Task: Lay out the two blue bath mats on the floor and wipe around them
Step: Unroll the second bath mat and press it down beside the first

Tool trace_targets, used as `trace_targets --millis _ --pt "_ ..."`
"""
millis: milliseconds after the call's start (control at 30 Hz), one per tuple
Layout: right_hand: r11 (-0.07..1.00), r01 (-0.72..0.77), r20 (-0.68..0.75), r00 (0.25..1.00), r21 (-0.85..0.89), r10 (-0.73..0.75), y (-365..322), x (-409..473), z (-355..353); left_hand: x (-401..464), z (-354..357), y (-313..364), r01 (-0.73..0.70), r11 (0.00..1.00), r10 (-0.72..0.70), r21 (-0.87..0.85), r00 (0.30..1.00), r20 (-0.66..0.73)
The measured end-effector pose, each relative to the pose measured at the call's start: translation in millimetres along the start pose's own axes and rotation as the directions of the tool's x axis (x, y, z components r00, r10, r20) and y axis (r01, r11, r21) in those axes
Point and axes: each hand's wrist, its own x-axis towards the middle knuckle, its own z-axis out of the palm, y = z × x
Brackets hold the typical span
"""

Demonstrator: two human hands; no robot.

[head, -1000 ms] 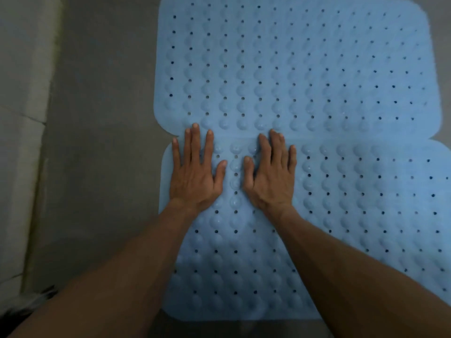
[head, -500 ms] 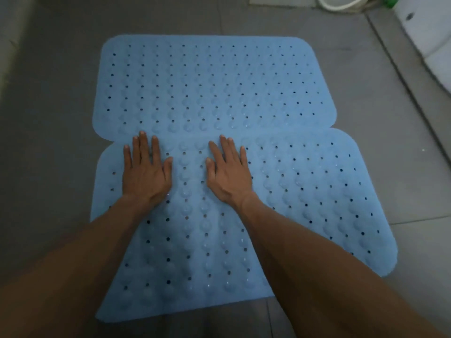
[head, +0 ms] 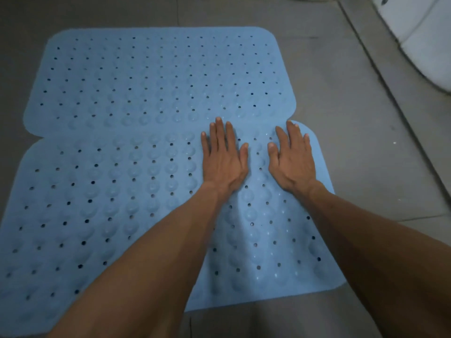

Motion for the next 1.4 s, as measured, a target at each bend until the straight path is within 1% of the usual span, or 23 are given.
trace_targets --millis 100,200,267,367,433,500,567,633,700,767,800,867,967,1067,1167,1267,1333,1400 --pt "0.999 0.049 -0.006 0.999 0.01 -0.048 2.6 13.1 7.5 6.4 7.3 4.3 0.073 0.997 -0.074 0.017 0.997 0.01" --pt "0.999 0.051 0.031 0.998 0.015 -0.052 5.5 12.5 5.7 5.3 6.7 3.1 0.095 0.995 -0.095 0.013 0.995 -0.001" --pt "0.999 0.031 0.037 0.999 0.027 -0.032 4.6 14.7 2.9 7.4 5.4 3.4 0.105 0.994 -0.104 -0.035 0.994 0.016" --pt "0.999 -0.026 0.02 0.999 0.044 0.026 -3.4 21.3 0.4 10.3 2.8 4.4 0.171 0.98 -0.169 -0.105 0.985 0.03" --pt "0.998 -0.049 -0.017 0.999 0.025 0.049 -8.6 21.7 -1.6 10.8 3.7 7.3 0.189 0.98 -0.19 -0.059 0.982 -0.005" --pt "0.999 -0.042 -0.044 0.998 0.008 0.042 -11.5 16.3 -1.9 7.7 2.8 10.7 0.159 0.987 -0.159 -0.008 0.986 -0.053" --pt "0.998 -0.061 -0.053 0.997 0.031 0.063 -11.5 12.4 -5.1 6.3 1.6 14.4 0.132 0.99 -0.128 0.052 0.989 -0.076" --pt "0.998 -0.064 -0.088 0.994 0.023 0.066 -8.8 0.1 -6.8 -4.6 0.6 14.4 0.115 0.992 -0.11 0.051 0.99 -0.088" --pt "0.999 -0.039 -0.117 0.992 -0.002 0.039 -6.0 -17.3 -13.8 -20.9 -3.7 21.1 0.084 0.993 -0.074 0.078 0.99 -0.118" --pt "0.998 -0.036 0.075 0.996 -0.042 0.039 -8.2 13.9 -3.4 3.9 -7.2 22.7 0.198 0.977 -0.197 0.078 0.98 -0.023" --pt "0.997 -0.037 0.069 0.997 -0.068 0.041 -6.5 12.0 -5.2 1.4 -5.1 22.9 0.209 0.974 -0.206 0.093 0.978 -0.039" --pt "0.996 -0.043 0.074 0.996 -0.076 0.049 -6.4 15.7 -1.9 1.9 -1.9 20.3 0.207 0.972 -0.208 0.111 0.978 -0.009" --pt "0.997 -0.048 0.067 0.996 -0.064 0.053 -5.9 14.5 0.5 5.8 4.2 20.7 0.177 0.98 -0.181 0.093 0.983 0.04" --pt "0.998 -0.047 0.071 0.996 -0.052 0.051 -10.3 26.6 1.2 16.9 4.0 12.6 0.21 0.976 -0.213 0.06 0.975 0.067" --pt "0.998 -0.054 0.037 0.998 -0.036 0.055 -9.7 30.0 2.1 20.7 6.1 11.9 0.179 0.983 -0.183 0.05 0.981 0.069" --pt "1.0 -0.029 0.017 0.999 -0.011 0.029 -7.7 24.0 3.7 15.4 7.6 9.2 0.171 0.984 -0.173 0.047 0.984 0.045" --pt "1.0 -0.03 0.015 0.999 -0.003 0.03 -7.5 24.8 3.3 16.3 4.9 7.1 0.177 0.984 -0.177 0.008 0.982 0.061" --pt "0.999 -0.031 0.05 0.998 -0.028 0.033 -9.6 23.9 4.8 14.0 1.5 4.8 0.169 0.985 -0.164 -0.048 0.983 0.081"
